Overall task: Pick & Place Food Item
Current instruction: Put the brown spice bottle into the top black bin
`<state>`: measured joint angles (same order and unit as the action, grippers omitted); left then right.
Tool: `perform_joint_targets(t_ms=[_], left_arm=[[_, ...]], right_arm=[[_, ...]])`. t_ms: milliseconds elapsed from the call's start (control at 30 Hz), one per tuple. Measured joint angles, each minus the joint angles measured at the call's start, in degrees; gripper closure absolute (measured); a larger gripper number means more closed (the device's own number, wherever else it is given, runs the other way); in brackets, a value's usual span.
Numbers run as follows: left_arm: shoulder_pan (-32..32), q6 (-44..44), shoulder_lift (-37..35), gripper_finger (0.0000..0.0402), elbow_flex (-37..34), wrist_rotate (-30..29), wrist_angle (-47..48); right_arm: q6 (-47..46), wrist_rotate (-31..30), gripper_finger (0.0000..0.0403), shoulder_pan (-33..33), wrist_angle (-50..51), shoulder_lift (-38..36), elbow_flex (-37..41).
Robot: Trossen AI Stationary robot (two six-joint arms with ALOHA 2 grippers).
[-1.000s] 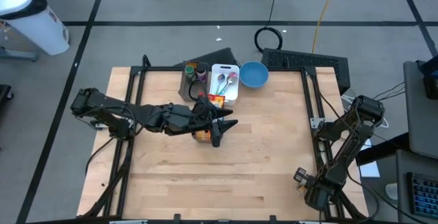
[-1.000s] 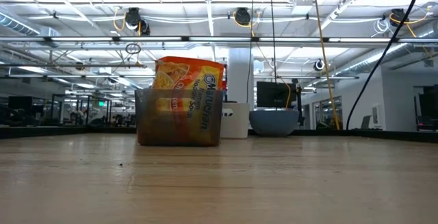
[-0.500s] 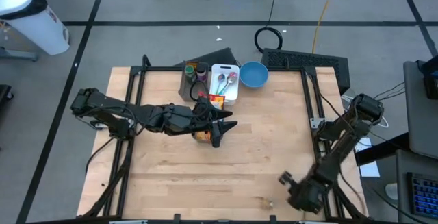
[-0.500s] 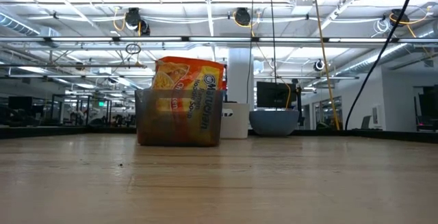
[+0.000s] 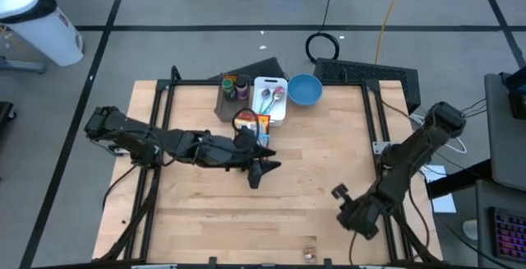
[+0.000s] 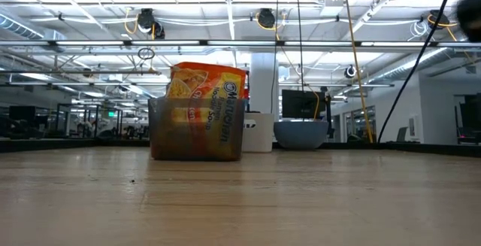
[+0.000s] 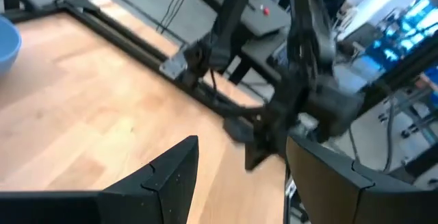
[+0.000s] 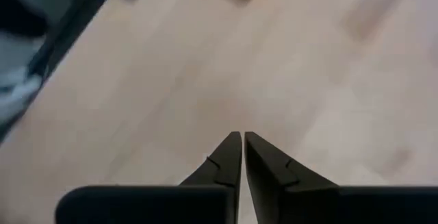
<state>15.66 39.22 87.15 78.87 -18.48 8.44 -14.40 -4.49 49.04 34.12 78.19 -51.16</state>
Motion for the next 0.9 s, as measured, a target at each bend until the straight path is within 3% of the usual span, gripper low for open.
perform_joint_targets(t_ms=[300,733,900], left_arm=[[1.8,4.0,0.0,0.0172,0.0,0.7,4.0],[8.6,10.4,0.4,0.0172,0.0,2.0,3.4],[10.1,8.6,3.2,0.0172,0.1,4.1,-1.1]], right_arm=[[-1.0,0.1,0.0354,-10.3,-10.7,-9.4,0.0],[-6.7,1.8,0.0181,-17.0,-16.1,-10.3,0.0],[-9.5,1.8,0.0133,-19.3,-20.2,-9.1,0.0]])
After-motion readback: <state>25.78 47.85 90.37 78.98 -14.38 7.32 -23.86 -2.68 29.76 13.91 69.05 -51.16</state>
